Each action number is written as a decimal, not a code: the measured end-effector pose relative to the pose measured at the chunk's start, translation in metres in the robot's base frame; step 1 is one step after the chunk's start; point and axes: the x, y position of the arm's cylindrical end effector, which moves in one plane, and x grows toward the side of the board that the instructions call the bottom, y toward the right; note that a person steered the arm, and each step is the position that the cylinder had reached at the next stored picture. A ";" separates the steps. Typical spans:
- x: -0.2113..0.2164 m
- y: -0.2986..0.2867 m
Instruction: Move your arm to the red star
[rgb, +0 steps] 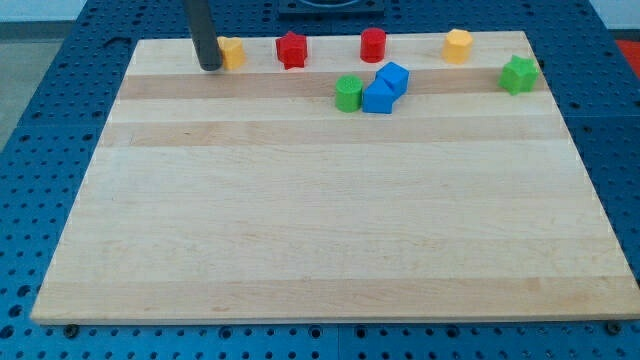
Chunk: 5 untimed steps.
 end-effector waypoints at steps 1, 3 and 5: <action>0.017 -0.001; 0.066 0.001; 0.069 -0.013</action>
